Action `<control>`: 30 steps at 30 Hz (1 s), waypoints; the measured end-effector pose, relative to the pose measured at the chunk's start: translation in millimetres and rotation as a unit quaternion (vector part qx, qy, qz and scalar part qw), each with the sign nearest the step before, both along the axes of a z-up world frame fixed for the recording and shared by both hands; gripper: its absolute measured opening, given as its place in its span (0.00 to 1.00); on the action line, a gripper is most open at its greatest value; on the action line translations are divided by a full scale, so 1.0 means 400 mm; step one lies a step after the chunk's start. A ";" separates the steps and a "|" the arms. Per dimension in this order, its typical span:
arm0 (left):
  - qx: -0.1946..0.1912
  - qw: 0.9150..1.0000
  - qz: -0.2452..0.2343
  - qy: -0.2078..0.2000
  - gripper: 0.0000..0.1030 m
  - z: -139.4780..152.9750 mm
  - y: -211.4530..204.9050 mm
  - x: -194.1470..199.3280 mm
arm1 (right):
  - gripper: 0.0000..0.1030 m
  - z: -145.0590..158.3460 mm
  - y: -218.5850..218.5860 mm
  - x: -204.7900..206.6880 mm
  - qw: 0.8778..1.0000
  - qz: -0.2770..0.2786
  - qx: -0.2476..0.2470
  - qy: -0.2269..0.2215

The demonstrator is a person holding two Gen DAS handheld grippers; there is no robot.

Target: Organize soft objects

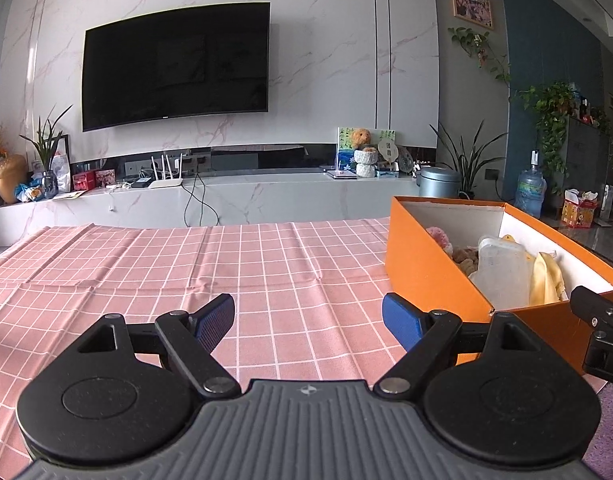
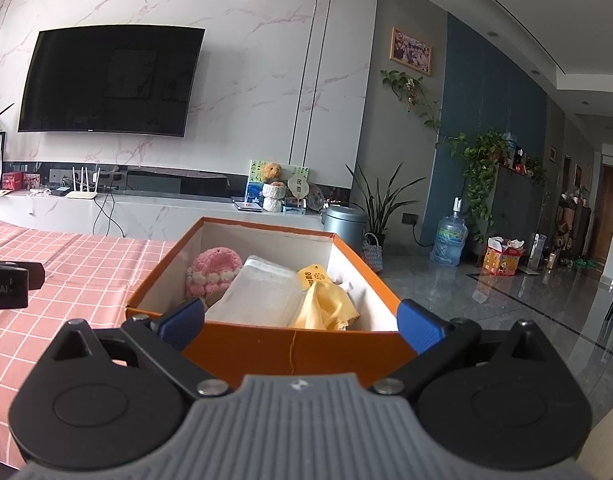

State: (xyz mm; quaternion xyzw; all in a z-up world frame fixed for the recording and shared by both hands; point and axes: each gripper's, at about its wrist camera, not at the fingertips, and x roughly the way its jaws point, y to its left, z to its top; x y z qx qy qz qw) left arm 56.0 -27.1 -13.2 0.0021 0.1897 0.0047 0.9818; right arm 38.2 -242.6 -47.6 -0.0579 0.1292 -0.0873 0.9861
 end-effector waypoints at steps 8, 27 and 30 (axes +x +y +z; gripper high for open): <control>-0.002 1.000 0.003 0.005 0.95 0.002 0.004 -0.003 | 0.97 0.002 -0.003 -0.001 1.000 0.001 0.007 0.005; 0.002 1.000 0.002 0.011 0.95 0.003 0.002 -0.004 | 0.98 -0.005 -0.003 0.002 1.000 0.009 0.008 0.018; 0.001 1.000 0.002 0.011 0.95 0.000 0.002 -0.003 | 0.98 -0.004 -0.006 0.002 1.000 0.015 0.013 0.018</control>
